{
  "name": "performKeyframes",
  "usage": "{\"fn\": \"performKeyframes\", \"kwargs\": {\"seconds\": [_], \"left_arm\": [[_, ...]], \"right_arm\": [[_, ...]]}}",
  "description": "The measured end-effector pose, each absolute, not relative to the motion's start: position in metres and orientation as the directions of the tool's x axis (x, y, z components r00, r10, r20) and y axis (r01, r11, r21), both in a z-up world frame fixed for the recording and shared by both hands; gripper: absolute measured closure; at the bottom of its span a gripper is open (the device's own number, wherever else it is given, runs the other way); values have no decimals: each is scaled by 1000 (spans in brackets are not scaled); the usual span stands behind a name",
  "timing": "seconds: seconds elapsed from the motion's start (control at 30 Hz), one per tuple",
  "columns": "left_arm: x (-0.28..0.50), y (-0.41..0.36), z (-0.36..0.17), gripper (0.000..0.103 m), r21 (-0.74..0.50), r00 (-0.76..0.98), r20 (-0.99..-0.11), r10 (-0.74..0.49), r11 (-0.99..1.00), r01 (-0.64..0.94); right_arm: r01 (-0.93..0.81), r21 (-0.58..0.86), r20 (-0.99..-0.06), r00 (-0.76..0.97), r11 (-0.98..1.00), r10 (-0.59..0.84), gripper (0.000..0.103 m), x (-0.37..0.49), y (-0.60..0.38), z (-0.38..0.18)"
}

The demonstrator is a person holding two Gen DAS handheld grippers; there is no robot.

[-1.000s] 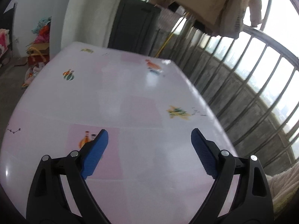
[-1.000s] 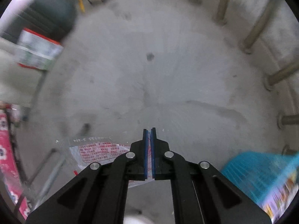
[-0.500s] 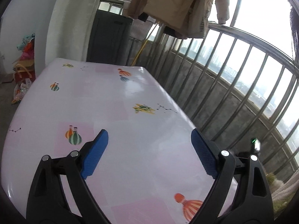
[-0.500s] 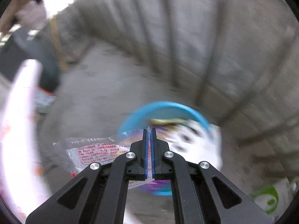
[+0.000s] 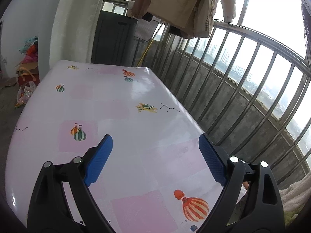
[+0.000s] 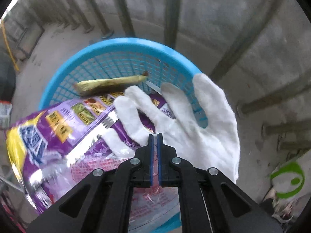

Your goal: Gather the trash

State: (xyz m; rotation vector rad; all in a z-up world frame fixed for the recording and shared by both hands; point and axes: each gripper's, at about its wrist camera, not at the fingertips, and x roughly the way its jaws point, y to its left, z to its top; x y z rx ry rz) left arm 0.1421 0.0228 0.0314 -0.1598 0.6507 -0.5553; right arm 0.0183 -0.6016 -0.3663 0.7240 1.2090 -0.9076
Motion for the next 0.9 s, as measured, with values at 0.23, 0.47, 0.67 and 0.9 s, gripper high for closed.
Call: {"fn": "performKeyframes", "kwargs": {"seconds": [0.23,0.47,0.67,0.9], "left_arm": [[148,20,27,17,-310,645,-548,-533,845,435],[143,20,24,17,-303,641,-546,-540,840,450],[129,20,21,17,-324,625,-534,-569,821,471],[107,7,29,17,-354,616,-530,-583,812,464]], "right_arm": [[887,24,-996,62,462,-66,98,41,-623,-398],[862,129,-978,191,491,-79,57,38,-630,-345],[833,190,-941,306,519,-146,56,30,-628,-282],[706,296,-833,520,643,-188,55,21,-584,-164]]}}
